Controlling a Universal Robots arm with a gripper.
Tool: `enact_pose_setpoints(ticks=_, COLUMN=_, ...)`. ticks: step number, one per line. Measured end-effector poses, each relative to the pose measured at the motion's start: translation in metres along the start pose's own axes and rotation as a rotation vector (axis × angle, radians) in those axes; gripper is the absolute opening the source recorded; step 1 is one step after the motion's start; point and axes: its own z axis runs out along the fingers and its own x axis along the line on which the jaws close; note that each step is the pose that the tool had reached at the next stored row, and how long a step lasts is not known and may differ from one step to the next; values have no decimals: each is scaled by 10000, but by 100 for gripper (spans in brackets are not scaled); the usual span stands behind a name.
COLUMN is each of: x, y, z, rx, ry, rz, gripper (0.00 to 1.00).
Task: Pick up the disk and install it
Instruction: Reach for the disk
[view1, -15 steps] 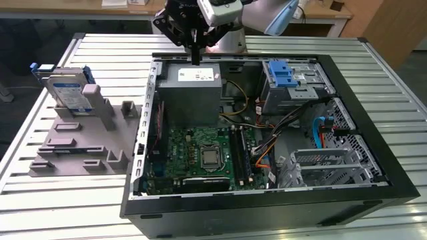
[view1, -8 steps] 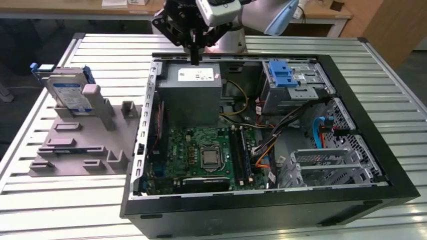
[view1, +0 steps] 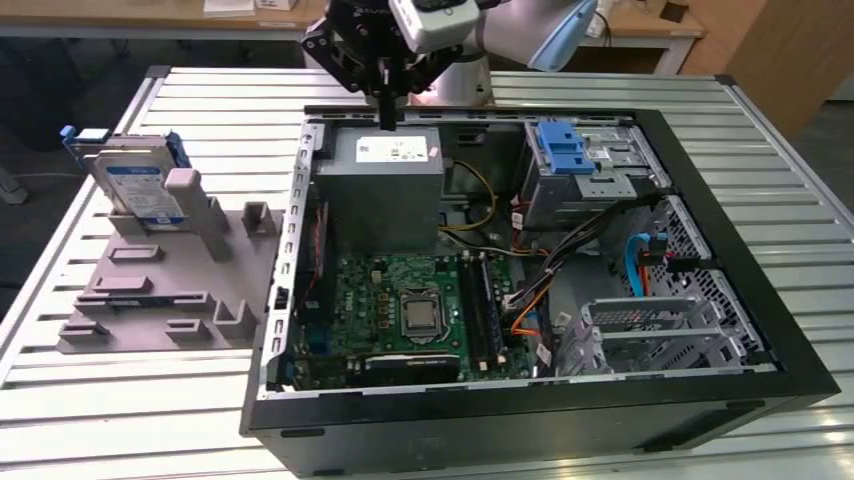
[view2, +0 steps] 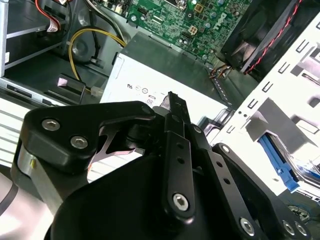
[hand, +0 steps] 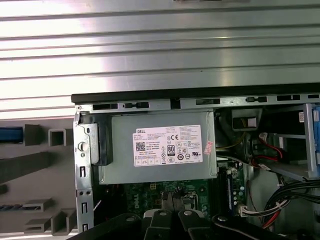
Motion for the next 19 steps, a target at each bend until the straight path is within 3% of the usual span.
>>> enact_pose_setpoints(ticks=13, x=51, y=2, z=3, rx=0, ry=1, rz=0, gripper=11)
enact_pose_setpoints(ticks=19, x=78, y=34, z=6, rx=0, ry=1, rz=1, gripper=11)
